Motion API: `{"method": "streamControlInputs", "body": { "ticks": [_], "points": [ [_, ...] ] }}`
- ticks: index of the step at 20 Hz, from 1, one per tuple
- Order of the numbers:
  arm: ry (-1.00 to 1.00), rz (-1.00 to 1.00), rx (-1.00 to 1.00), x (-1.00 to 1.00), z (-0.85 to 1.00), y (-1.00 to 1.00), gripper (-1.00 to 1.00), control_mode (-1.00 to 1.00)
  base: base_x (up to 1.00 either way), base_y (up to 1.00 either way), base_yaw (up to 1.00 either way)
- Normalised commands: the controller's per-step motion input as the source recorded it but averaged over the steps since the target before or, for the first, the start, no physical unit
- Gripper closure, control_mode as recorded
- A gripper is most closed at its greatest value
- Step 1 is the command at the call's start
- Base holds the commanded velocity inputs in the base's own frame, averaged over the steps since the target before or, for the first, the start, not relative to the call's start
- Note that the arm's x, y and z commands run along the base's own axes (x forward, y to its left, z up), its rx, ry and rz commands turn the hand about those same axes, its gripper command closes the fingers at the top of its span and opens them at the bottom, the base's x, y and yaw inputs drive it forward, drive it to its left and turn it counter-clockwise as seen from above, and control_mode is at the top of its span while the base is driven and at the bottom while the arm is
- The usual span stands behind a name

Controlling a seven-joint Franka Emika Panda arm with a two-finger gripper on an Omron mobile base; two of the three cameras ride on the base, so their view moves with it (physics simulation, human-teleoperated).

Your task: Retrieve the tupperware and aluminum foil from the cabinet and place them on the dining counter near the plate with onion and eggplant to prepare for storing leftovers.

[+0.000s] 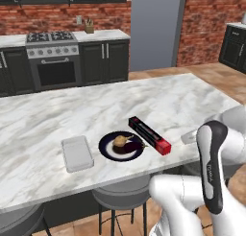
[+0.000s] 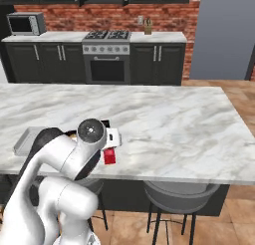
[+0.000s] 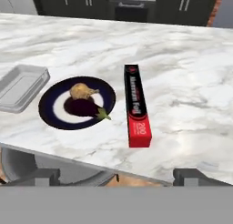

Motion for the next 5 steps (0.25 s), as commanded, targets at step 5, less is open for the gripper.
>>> {"method": "streamControlInputs", "body": {
  "ticks": [5],
  "points": [
    [-0.38,-0.04,-0.16,-0.47,1.00,0.51,-1.00,-1.00,0.00,0.00,0.00]
  ]
}}
